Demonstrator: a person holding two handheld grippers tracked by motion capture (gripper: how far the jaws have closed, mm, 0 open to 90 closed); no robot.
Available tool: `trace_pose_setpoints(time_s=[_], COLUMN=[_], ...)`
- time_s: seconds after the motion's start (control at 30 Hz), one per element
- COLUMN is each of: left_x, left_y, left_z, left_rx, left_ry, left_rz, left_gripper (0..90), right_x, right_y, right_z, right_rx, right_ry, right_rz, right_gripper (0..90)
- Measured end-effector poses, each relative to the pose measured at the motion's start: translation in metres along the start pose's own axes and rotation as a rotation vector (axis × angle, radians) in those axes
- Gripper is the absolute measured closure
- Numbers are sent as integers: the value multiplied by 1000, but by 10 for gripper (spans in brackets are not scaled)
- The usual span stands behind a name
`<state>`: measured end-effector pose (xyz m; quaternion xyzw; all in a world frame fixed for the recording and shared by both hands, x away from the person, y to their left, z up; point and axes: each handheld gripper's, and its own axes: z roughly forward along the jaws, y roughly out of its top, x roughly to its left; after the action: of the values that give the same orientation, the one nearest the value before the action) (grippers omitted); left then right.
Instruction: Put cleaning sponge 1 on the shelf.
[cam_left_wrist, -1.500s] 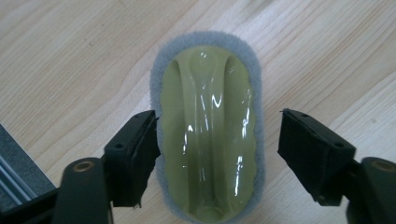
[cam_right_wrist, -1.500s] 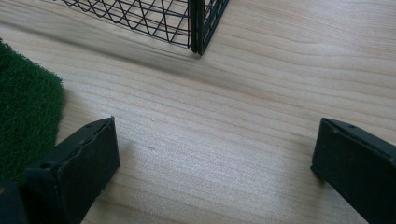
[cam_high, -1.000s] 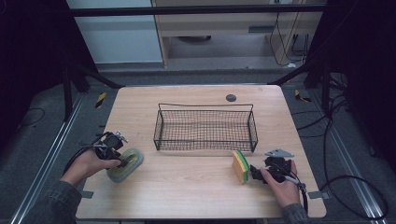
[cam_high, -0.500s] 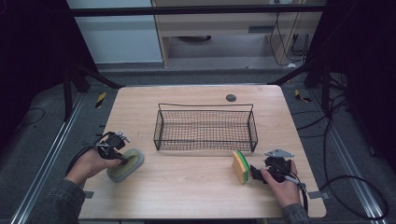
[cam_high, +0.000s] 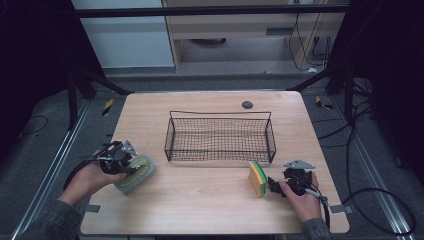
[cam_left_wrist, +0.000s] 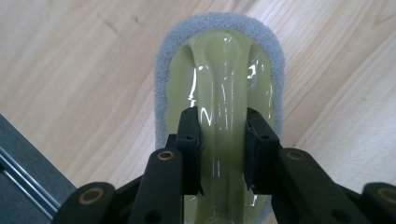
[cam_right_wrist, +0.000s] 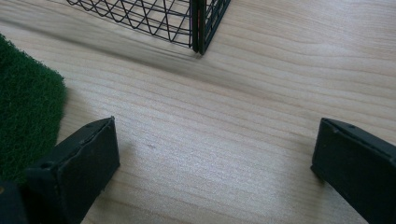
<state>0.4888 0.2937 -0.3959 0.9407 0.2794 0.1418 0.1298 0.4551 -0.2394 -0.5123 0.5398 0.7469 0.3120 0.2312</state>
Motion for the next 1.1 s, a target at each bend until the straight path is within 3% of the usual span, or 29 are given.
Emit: trace_pose_setpoints(time_s=[0.23,0.47,0.67,0.8,1.1], left_x=[-11,-15,-12,-8,-3], left_y=[15,31,39,45,57], left_z=[-17,-24,-28,-36,-44], left_rx=[-42,-60,-76,-114,-135], left_ry=[44,60,77,129,176], left_rz=[85,141,149,165,198], left_gripper=[709,709,710,710,710], right_x=[0,0,0,0,0], right_y=[-1,-1,-1,-1,-1], right_z=[0,0,0,0,0], right_rx=[-7,-9,-11,-11,-13], right_ry=[4,8,8,9,8], right_rz=[4,0,2,-1,0], right_gripper=[9,9,9,8,8])
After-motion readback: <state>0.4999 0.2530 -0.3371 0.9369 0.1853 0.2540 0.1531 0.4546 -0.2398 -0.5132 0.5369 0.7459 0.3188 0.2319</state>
